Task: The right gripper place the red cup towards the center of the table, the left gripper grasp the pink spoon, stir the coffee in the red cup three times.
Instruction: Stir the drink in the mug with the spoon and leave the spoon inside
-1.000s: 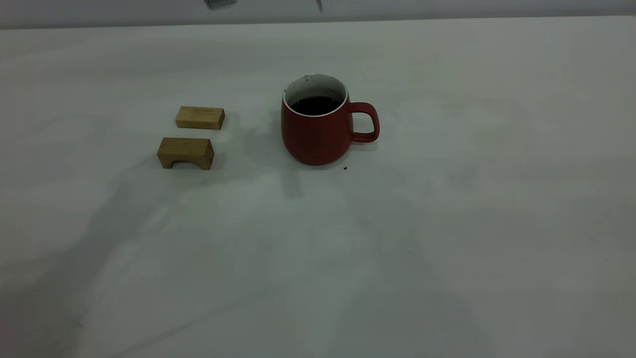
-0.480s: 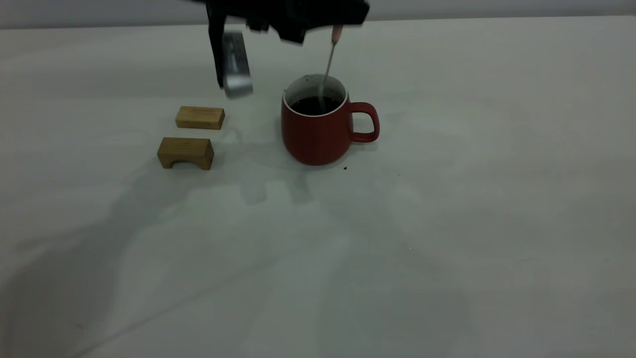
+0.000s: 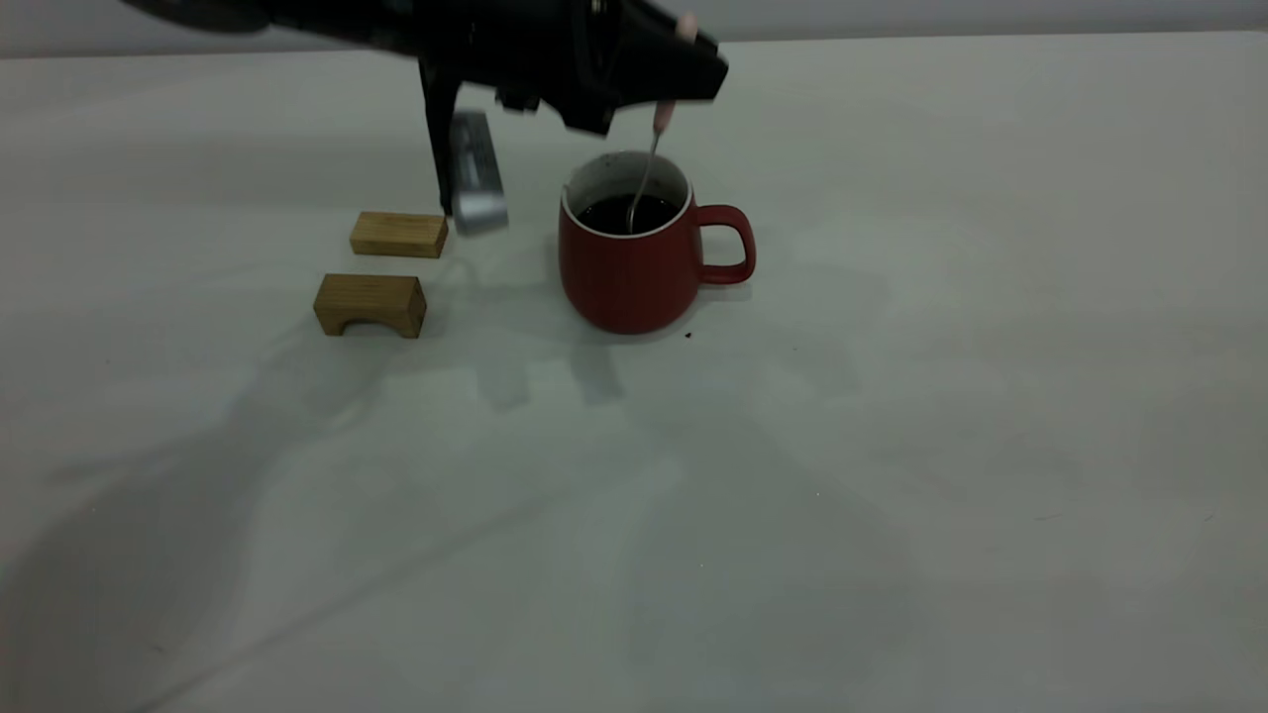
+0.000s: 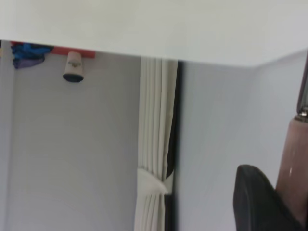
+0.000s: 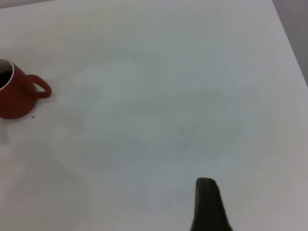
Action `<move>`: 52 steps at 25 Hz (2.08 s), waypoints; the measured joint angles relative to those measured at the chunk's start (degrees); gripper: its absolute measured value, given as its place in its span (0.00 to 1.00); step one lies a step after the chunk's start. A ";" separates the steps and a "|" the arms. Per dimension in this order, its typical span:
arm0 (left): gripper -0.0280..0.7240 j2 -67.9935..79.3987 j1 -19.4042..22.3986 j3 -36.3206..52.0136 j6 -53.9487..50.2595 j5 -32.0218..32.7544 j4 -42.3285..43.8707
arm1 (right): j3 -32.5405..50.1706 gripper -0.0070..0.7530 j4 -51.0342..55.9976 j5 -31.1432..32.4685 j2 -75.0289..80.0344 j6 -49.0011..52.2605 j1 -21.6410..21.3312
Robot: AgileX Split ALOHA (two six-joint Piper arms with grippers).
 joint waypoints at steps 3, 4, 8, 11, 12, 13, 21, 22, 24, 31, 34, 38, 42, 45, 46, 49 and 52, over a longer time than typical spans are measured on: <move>0.23 1.67 0.88 0.00 -0.05 0.01 0.19 | 0.00 0.73 0.00 0.00 0.00 0.00 0.00; 0.23 1.81 1.47 0.00 -0.22 0.12 0.27 | 0.00 0.73 0.00 0.00 0.00 0.00 0.00; 0.23 1.83 3.80 -0.06 -0.30 0.37 0.27 | 0.00 0.73 0.00 0.00 0.00 0.00 0.00; 0.23 2.83 3.58 -2.40 -0.21 0.34 0.33 | 0.00 0.73 0.00 0.00 0.00 0.00 0.00; 0.23 3.60 3.13 -3.87 -0.05 0.54 0.27 | 0.00 0.73 0.00 0.00 0.00 0.00 0.00; 0.23 4.47 2.64 -5.35 0.23 1.16 0.27 | 0.00 0.73 0.00 0.00 0.00 0.00 0.00; 0.23 6.50 2.17 -7.15 -1.94 7.23 3.82 | 0.00 0.73 0.00 0.00 0.00 0.00 0.00; 0.23 6.43 2.92 -7.15 -2.92 7.36 4.58 | 0.00 0.73 0.00 0.00 0.00 0.00 0.00; 0.23 6.43 4.33 -7.15 -4.49 7.37 5.12 | 0.00 0.73 0.00 0.00 0.00 0.00 0.00; 0.23 6.60 4.03 -9.03 -2.84 5.98 3.86 | 0.00 0.73 0.00 0.00 0.00 0.00 0.00; 0.23 6.60 2.21 -9.23 -3.20 7.64 4.85 | 0.00 0.73 0.00 0.00 0.00 0.00 0.00; 0.23 6.60 3.13 -9.23 -7.83 9.28 11.56 | 0.00 0.73 0.00 0.00 0.00 0.00 0.00; 0.23 6.42 6.41 -9.34 -12.73 9.39 14.92 | 0.00 0.73 0.00 0.00 0.00 0.00 0.00; 0.23 6.42 7.14 -9.40 -11.83 8.84 12.62 | 0.00 0.73 0.00 0.00 0.00 0.00 0.00; 0.23 6.42 6.88 -9.40 -10.52 8.32 11.39 | 0.00 0.73 0.00 0.00 0.00 0.00 0.00; 0.23 6.42 5.19 -9.40 -7.20 7.02 9.41 | 0.00 0.73 0.00 0.00 0.00 0.00 0.00; 0.23 6.42 3.56 -9.40 -6.57 6.89 9.34 | 0.00 0.73 0.00 0.00 0.00 0.00 0.00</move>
